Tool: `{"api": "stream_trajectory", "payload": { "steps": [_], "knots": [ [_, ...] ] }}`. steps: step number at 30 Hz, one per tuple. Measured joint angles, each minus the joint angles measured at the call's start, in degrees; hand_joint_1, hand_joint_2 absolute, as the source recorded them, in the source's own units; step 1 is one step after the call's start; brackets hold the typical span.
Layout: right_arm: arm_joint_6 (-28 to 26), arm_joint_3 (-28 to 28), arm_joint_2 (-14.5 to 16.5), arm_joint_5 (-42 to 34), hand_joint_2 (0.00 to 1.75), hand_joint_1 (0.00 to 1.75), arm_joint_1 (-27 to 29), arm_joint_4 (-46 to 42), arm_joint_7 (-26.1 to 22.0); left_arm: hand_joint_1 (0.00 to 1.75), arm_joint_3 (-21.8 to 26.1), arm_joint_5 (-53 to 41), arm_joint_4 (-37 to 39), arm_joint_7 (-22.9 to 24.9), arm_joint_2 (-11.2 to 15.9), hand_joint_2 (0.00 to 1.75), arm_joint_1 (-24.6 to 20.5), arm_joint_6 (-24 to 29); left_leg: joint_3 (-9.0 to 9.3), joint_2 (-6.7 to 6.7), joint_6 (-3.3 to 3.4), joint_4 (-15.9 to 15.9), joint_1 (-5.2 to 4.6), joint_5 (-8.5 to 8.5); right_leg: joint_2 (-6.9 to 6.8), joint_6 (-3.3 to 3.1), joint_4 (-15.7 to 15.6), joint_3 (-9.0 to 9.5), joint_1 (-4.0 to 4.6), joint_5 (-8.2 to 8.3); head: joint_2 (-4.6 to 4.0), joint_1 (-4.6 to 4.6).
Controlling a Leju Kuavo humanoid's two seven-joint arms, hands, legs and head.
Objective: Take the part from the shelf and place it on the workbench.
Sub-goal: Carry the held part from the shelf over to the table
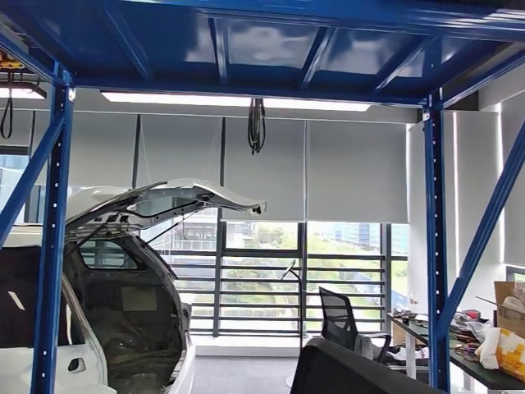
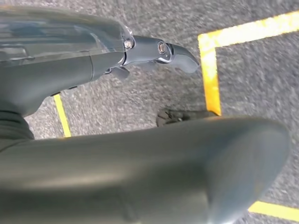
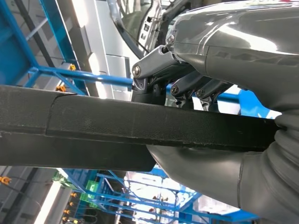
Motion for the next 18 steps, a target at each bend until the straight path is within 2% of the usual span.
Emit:
{"api": "stream_trajectory", "payload": {
  "steps": [1,3,4,5,6,7,8,9,10,11,13,14,15,16,18],
  "knots": [
    [0.03,-0.25,-0.03,-0.08,1.75,1.75,0.19,0.0,-0.05,0.0,-0.01,0.04,0.04,0.01,0.01,1.75,0.03,0.03,-0.54,0.15,0.58,-0.05,-0.03,0.53,0.05,0.18,2.25,-0.77,-0.08,-2.37,0.0,-0.01],
    [0.2,-0.63,-0.05,-0.23,1.75,1.75,0.53,0.02,-0.31,0.0,-0.01,0.27,0.08,-0.02,0.05,1.75,0.05,0.07,-1.71,0.27,1.2,-0.01,-0.41,1.56,0.08,0.31,9.35,-2.63,-0.14,-7.55,-0.01,-0.02],
    [0.32,-0.77,-0.07,-0.3,1.75,1.75,0.69,0.03,-0.44,0.0,-0.01,0.39,0.09,-0.04,0.08,1.75,0.06,0.07,-2.34,0.31,1.3,0.02,-0.62,2.0,0.09,0.32,12.58,-3.19,-0.14,-8.84,-0.01,-0.02],
    [0.44,-0.86,-0.08,-0.34,1.75,1.75,0.82,0.05,-0.57,0.0,-0.01,0.52,0.09,-0.08,0.11,1.75,0.06,0.07,-2.98,0.34,1.36,0.04,-0.83,2.44,0.1,0.27,14.39,-3.04,-0.13,-8.83,-0.01,-0.02],
    [0.59,-0.92,-0.09,-0.34,1.75,1.75,0.89,0.06,-0.72,0.0,-0.01,0.62,0.1,-0.11,0.13,1.75,0.06,0.08,-3.6,0.35,1.37,0.06,-1.03,2.86,0.12,0.12,14.14,-1.94,-0.09,-7.63,-0.01,-0.02],
    [0.73,-0.96,-0.1,-0.32,1.75,1.75,0.92,0.06,-0.86,0.0,-0.01,0.65,0.1,-0.11,0.13,1.75,0.06,0.1,-4.15,0.34,1.35,0.06,-1.21,3.25,0.14,-0.14,12.01,0.03,-0.02,-5.87,-0.01,-0.02],
    [0.85,-0.98,-0.1,-0.29,1.75,1.75,0.92,0.05,-1.01,0.0,-0.01,0.69,0.1,-0.1,0.12,1.75,0.05,0.12,-4.58,0.34,1.31,0.07,-1.32,3.67,0.17,-0.53,8.32,2.83,0.11,-4.36,-0.01,-0.02],
    [0.98,-0.99,-0.1,-0.23,1.75,1.75,0.9,0.03,-1.18,0.0,-0.01,0.71,0.1,-0.08,0.11,1.75,0.03,0.11,-4.91,0.32,1.19,0.11,-1.48,4.03,0.17,-0.97,3.88,5.9,0.34,-3.57,-0.01,-0.02],
    [1.09,-1.01,-0.09,-0.15,1.75,1.75,0.87,-0.01,-1.31,0.0,-0.01,0.73,0.1,-0.05,0.1,1.75,0.02,0.09,-5.14,0.31,1.0,0.13,-1.57,4.39,0.16,-1.33,0.07,8.4,0.53,-3.49,-0.01,-0.01],
    [1.18,-1.02,-0.09,0.07,1.75,1.75,0.84,-0.03,-1.47,0.0,-0.01,0.74,0.1,-0.05,0.11,1.75,0.0,0.04,-5.33,0.32,0.75,0.16,-1.59,4.75,0.17,-1.58,-2.67,10.1,0.75,-3.8,-0.01,-0.01],
    [1.39,-1.04,-0.11,0.96,1.75,1.75,0.78,-0.07,-1.87,0.0,-0.02,0.86,0.1,-0.03,0.21,1.75,-0.05,-0.05,-5.73,0.35,0.14,0.22,-1.57,5.31,0.14,-1.85,-4.7,10.85,0.8,-4.11,-0.01,0.0],
    [1.51,-1.06,-0.13,1.46,1.75,1.75,0.76,-0.07,-2.1,0.0,-0.03,0.95,0.11,-0.02,0.28,1.75,-0.09,-0.1,-6.01,0.35,-0.17,0.47,-1.52,5.09,0.01,-2.18,-4.96,10.66,0.71,-3.9,0.0,0.0],
    [1.64,-1.07,-0.15,1.85,1.75,1.75,0.74,-0.07,-2.35,0.0,-0.05,1.03,0.11,0.03,0.35,1.75,-0.14,-0.16,-6.49,0.34,-0.45,1.38,-1.48,4.16,-0.15,-2.58,-5.2,10.41,0.58,-3.63,0.01,0.0],
    [1.78,-1.08,-0.15,2.1,1.75,1.75,0.72,-0.06,-2.57,0.0,-0.07,1.09,0.12,0.1,0.41,1.75,-0.17,-0.22,-7.3,0.32,-0.7,3.33,-1.42,2.47,-0.37,-3.02,-5.35,10.12,0.46,-3.3,0.01,0.0],
    [1.99,-1.08,-0.15,2.4,1.75,1.75,0.71,-0.02,-2.8,0.0,-0.13,1.25,0.12,0.23,0.45,1.75,-0.2,-0.29,-9.77,0.29,-1.09,10.31,-1.24,-1.91,-0.87,-3.45,-5.29,9.45,0.57,-2.84,0.0,0.01]
  ]
}}
